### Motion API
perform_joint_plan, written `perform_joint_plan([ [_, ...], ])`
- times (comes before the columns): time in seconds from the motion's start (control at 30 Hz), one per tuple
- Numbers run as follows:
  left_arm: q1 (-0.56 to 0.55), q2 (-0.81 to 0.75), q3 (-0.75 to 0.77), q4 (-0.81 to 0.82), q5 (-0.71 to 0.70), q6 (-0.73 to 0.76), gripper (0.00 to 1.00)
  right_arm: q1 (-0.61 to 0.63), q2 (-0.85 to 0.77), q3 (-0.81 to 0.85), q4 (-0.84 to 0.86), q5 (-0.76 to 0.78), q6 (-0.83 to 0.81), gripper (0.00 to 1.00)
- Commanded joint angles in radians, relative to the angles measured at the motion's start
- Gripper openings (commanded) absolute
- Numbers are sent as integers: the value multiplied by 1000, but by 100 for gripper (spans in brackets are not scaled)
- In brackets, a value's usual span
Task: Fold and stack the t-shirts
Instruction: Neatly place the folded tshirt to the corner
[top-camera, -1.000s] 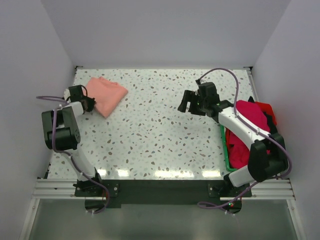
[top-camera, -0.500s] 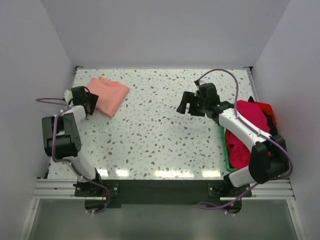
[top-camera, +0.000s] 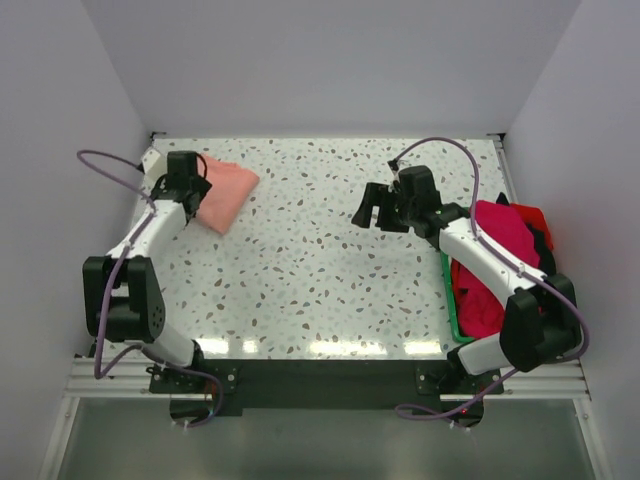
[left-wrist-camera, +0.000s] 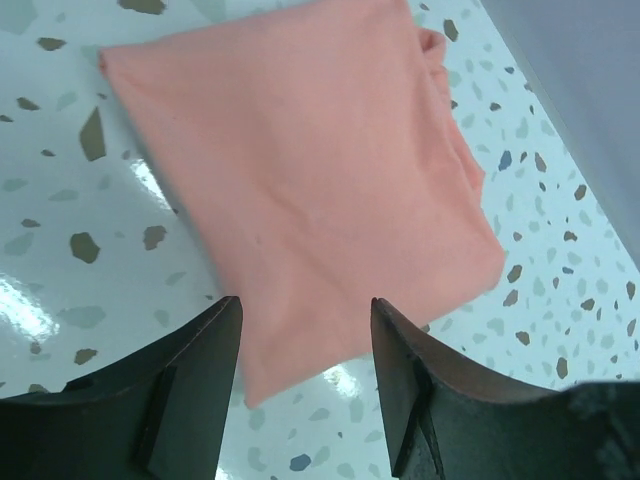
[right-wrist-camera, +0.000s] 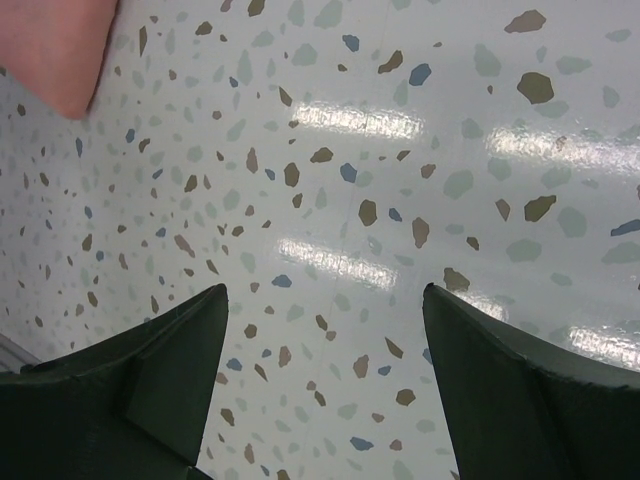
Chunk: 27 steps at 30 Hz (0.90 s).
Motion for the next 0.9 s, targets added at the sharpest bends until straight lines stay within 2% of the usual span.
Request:
perform_joint_plan([
  [0.0, -73, 93, 118, -85, -133, 104, 59, 5, -32, 10, 8, -11, -20, 82],
  [0.17, -133, 242, 152, -100, -150, 150, 59, 6, -37, 20, -3, -4, -27, 82],
  [0.43, -139, 460, 289, -134, -127, 176, 63, 5, -35, 18, -4, -8, -32, 82],
  [0.63, -93, 607, 467, -200, -69, 140, 63, 5, -27, 18, -4, -13, -38, 82],
  [0.87, 17, 696, 568, -175, 45, 98, 62, 6, -14, 18, -4, -19, -43, 82],
])
